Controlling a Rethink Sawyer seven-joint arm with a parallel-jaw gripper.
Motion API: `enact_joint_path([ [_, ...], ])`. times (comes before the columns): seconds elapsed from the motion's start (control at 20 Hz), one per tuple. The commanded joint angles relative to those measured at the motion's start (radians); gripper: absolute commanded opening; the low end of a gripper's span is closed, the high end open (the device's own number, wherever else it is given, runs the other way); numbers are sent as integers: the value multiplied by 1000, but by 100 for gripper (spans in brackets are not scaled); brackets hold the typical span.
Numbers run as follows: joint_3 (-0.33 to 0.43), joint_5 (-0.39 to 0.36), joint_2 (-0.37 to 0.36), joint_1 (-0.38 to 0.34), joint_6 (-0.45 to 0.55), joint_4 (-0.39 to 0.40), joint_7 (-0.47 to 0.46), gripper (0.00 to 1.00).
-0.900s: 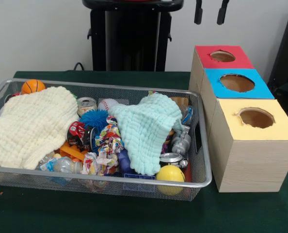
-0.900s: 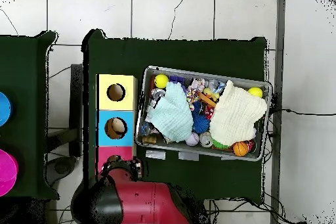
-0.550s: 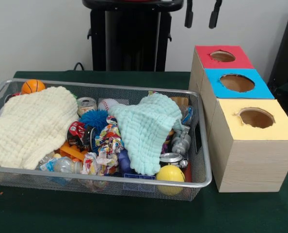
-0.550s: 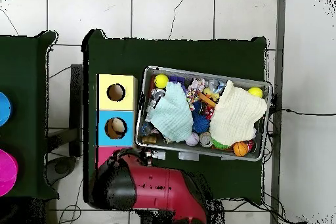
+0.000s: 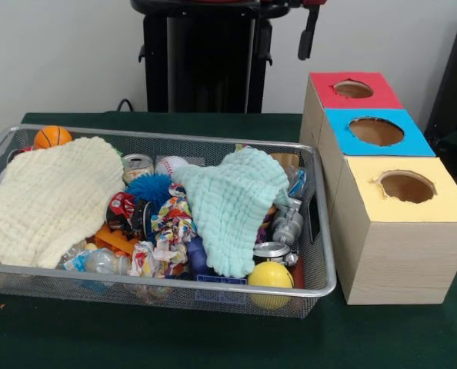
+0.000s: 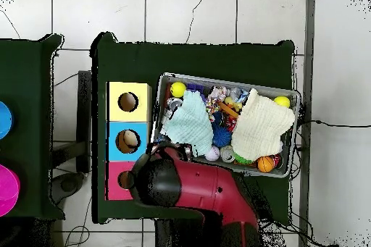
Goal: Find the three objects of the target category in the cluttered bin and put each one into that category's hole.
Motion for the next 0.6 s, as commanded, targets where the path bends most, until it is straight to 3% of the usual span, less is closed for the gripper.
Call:
enact_joint_path([
  [0.05,102,-54,70,-51,121,-105,-39,100],
  [0.6,152,-122,106,-106,77,-163,-72,100],
])
